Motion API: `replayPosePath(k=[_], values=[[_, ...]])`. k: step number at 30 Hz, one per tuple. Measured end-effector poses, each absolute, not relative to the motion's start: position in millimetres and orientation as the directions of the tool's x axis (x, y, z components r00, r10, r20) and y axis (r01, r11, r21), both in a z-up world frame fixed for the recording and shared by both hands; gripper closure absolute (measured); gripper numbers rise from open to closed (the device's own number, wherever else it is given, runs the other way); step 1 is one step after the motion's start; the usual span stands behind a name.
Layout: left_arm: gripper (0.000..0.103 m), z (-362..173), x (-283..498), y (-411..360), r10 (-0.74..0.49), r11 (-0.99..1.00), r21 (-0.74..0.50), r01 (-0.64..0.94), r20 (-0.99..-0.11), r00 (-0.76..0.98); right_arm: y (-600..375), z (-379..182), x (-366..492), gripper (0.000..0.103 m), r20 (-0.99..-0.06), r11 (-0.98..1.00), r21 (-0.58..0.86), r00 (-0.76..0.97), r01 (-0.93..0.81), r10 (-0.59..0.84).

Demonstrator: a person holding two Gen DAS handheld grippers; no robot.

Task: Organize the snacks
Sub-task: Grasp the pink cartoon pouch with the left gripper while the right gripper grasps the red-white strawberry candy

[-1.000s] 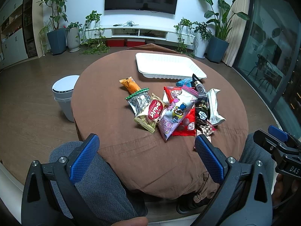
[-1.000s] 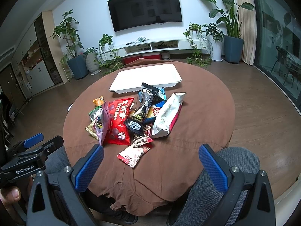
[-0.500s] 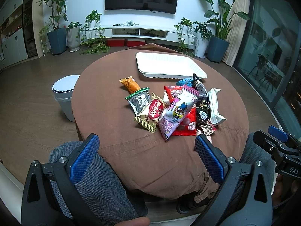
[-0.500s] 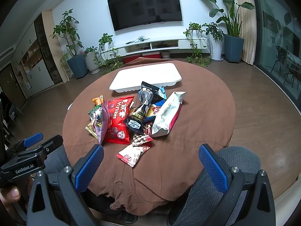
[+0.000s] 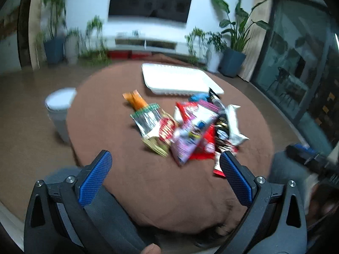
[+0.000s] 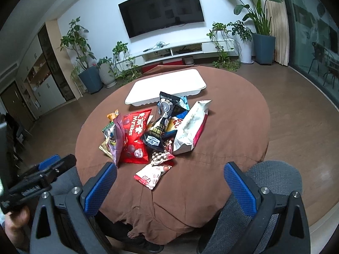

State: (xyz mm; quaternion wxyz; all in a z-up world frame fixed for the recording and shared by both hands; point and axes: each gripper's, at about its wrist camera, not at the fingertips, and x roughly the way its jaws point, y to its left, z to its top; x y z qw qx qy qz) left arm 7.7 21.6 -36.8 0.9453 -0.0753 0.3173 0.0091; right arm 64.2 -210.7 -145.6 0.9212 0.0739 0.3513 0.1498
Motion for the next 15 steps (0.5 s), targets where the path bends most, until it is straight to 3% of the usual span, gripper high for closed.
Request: replayPosePath(k=[2, 4, 5, 8, 11, 15], values=[[0.000, -39.8, 10.2, 30.0, -0.052, 0.980, -0.181, -0.082, -0.630, 0.775, -215.8, -144.4, 64.5, 0.000, -0.611, 0.941, 0.254, 0.717, -0.224, 0.336], [0.000, -55.0, 31.7, 40.7, -0.076, 0.967, -0.207, -0.147, -0.790, 0.609, -220.1, -144.2, 65.6, 0.000, -0.599, 0.942, 0.254, 0.729, -0.218, 0.330], [0.000, -59.4, 37.7, 46.8, -0.088, 0.957, -0.229, -0.178, -0.815, 0.573, -221.9, -142.9, 68.4, 0.000, -0.594, 0.941, 0.263, 0.732, -0.215, 0.333], [0.000, -60.4, 46.1, 59.7, -0.089, 0.945, -0.254, -0.204, -0.804, 0.588, -226.5, -147.6, 76.9, 0.000, -0.596, 0.913, 0.339, 0.699, -0.226, 0.395], [0.001, -57.6, 57.5, 55.8, -0.079, 0.962, -0.216, -0.165, -0.802, 0.591, -215.5, -156.5, 86.0, 0.000, -0.663, 0.894, 0.344, 0.600, -0.288, 0.448], [0.002, -47.6, 73.7, 32.8, -0.143, 0.983, -0.182, 0.007, -0.749, 0.646, -210.0, -166.6, 93.5, 0.009, -0.680, 0.866, 0.399, 0.537, -0.301, 0.499]])
